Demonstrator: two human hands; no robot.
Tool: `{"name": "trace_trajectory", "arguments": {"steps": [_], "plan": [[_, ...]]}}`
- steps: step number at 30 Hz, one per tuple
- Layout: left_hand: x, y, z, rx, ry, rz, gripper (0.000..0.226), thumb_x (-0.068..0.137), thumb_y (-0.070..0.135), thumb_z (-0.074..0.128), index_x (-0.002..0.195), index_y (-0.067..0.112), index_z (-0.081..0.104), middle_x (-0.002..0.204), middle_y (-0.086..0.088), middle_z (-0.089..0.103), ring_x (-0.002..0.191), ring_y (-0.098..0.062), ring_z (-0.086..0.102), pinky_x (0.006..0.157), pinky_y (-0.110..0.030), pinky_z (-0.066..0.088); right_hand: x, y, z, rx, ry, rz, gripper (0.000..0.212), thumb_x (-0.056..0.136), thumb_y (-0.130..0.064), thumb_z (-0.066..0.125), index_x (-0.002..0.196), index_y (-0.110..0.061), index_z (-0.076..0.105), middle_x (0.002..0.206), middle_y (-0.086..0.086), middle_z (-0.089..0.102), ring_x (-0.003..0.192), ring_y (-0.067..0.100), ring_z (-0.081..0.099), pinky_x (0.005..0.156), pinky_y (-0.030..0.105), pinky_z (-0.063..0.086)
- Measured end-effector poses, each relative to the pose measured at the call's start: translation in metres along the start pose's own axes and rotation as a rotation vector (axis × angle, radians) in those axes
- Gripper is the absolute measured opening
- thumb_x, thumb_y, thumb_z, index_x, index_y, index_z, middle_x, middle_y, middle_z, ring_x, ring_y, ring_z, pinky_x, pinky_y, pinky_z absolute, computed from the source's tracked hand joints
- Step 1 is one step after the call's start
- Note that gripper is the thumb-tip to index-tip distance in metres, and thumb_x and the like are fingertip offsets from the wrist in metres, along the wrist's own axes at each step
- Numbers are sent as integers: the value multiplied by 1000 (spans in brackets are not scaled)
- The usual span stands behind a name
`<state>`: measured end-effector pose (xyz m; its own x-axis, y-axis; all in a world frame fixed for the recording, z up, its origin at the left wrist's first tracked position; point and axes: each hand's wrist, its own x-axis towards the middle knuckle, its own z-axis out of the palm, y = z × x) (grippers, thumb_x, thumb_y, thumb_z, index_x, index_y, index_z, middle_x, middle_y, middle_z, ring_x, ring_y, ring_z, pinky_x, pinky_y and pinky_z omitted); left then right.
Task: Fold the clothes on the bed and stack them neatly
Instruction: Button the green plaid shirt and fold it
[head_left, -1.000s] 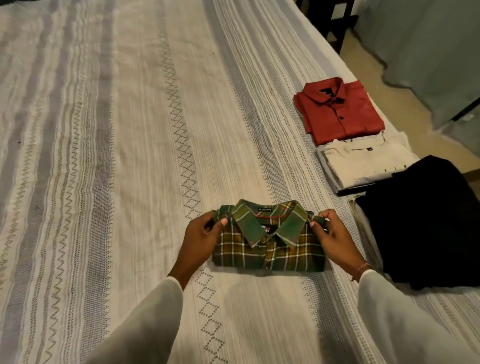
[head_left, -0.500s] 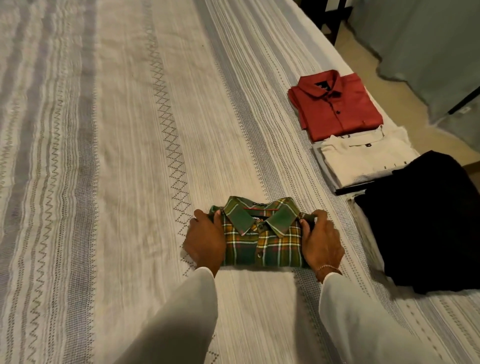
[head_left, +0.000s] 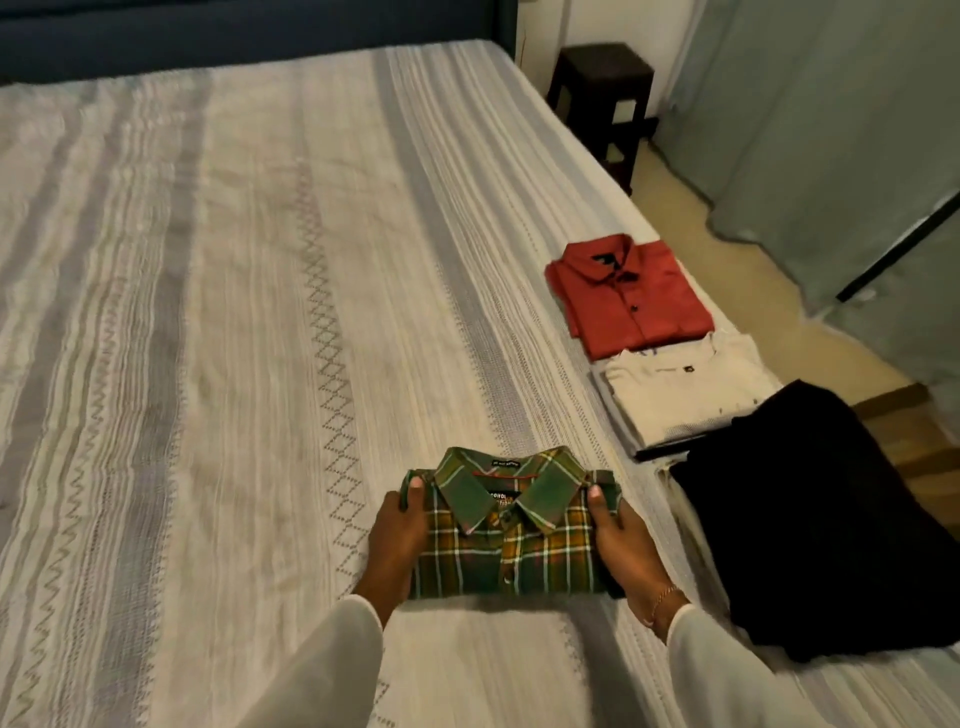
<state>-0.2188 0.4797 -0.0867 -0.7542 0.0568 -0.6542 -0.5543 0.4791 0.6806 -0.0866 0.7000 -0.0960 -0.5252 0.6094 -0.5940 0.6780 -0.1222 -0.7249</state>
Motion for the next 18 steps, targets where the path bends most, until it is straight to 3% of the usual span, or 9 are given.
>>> {"name": "trace_trajectory", "arguments": {"steps": [3,5,8,11,14,18], "plan": [[-3,31,16,-38,-21,11,69,98,67,34,143,15,38,138,-13,55,115,-31,58,100,-50,49,6,-29,-23,26,60,-123,53,90,-70,44,128,-36,58,126,-4,68,112,20,65,102,47,52],[1,58,30,-82,-36,-45,77,96,70,35,144,11,45,137,-15,59,118,-34,60,104,-51,48,21,-51,-42,21,111,-188,44,96,-60,47,129,-32,59,124,-1,68,110,21,65,99,46,54],[3,103,55,-159,-105,-72,70,98,67,36,135,11,55,128,-13,66,113,-32,63,103,-49,49,51,-83,-74,-4,159,-253,30,102,-48,49,117,-24,58,121,5,68,109,25,64,98,46,53],[7,152,86,-225,-131,-1,68,97,68,34,136,18,57,126,-8,68,112,-30,65,103,-50,50,89,-125,-110,-45,185,-305,28,103,-45,49,116,-23,58,122,5,67,113,31,62,98,46,50],[17,197,121,-260,-157,108,66,98,68,29,143,24,50,136,-5,63,120,-28,61,106,-48,48,130,-161,-145,-131,214,-326,36,105,-43,45,131,-22,58,133,7,63,122,34,57,100,41,44],[52,245,175,-240,-188,152,86,87,82,22,150,26,40,143,-5,57,125,-28,59,109,-51,45,198,-201,-184,-234,247,-388,36,106,-43,40,125,-17,57,129,14,65,113,38,61,94,44,49]]}}
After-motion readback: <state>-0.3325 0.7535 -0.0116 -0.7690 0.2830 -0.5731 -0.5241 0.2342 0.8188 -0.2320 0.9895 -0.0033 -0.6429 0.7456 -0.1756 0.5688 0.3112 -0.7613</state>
